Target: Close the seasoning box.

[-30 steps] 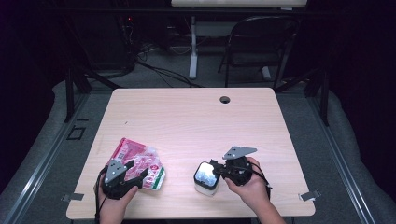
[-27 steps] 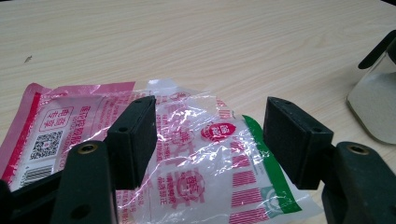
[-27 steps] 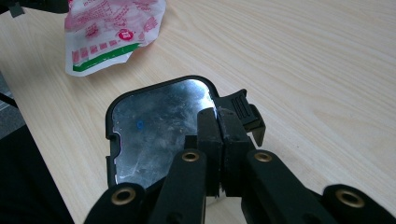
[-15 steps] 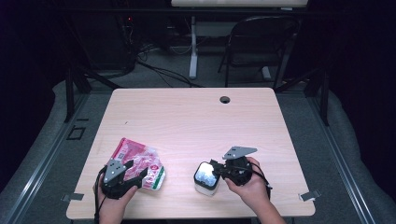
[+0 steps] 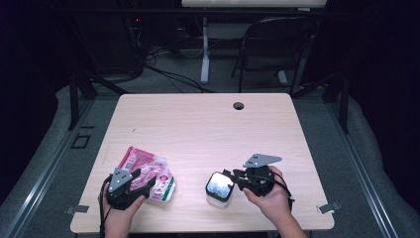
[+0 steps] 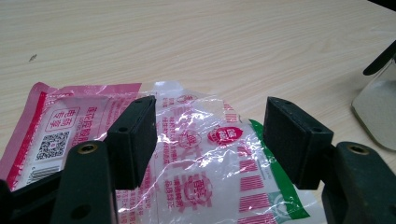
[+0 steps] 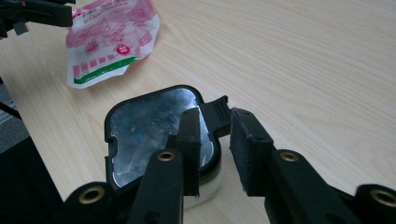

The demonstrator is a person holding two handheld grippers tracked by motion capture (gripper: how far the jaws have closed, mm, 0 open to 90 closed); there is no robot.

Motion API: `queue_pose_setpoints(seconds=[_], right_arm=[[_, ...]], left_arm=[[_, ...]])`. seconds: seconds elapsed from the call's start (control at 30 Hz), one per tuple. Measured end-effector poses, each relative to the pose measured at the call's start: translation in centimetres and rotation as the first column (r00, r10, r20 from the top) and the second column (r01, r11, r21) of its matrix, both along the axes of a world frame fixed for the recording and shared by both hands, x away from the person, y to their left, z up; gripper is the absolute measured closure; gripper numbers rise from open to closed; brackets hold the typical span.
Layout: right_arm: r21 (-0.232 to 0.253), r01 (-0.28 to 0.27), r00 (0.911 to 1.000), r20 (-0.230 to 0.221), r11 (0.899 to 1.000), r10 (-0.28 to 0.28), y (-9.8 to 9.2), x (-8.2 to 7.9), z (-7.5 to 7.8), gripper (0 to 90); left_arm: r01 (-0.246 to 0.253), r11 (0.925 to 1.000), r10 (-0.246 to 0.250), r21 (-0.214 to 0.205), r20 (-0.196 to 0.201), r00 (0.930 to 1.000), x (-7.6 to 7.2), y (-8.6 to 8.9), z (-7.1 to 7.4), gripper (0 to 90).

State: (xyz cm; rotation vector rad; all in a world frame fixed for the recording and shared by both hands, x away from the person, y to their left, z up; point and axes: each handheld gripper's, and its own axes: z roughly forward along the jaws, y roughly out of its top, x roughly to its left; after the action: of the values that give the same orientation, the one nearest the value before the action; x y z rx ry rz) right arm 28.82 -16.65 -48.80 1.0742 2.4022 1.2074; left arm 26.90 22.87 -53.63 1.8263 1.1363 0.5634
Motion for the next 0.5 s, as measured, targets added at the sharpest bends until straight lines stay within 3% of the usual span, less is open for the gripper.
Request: queue_pose_setpoints(seconds=[0.27,0.5], right_arm=[[0.009,0.066,0.9978,-0.001,0.998,-0.066,-2.0,-0.1,0.1,60.3],[0.012,0.14,0.9902,0.0,0.99,-0.14,-3.8,-0.1,-0.4,51.0]], left_arm=[[-0.008,0.9994,0.008,-0.035,-0.003,1.0,0.8,0.3,0.1,35.6],[-0.02,0.9987,0.02,-0.046,-0.007,0.9998,1.3,0.7,0.1,35.6]])
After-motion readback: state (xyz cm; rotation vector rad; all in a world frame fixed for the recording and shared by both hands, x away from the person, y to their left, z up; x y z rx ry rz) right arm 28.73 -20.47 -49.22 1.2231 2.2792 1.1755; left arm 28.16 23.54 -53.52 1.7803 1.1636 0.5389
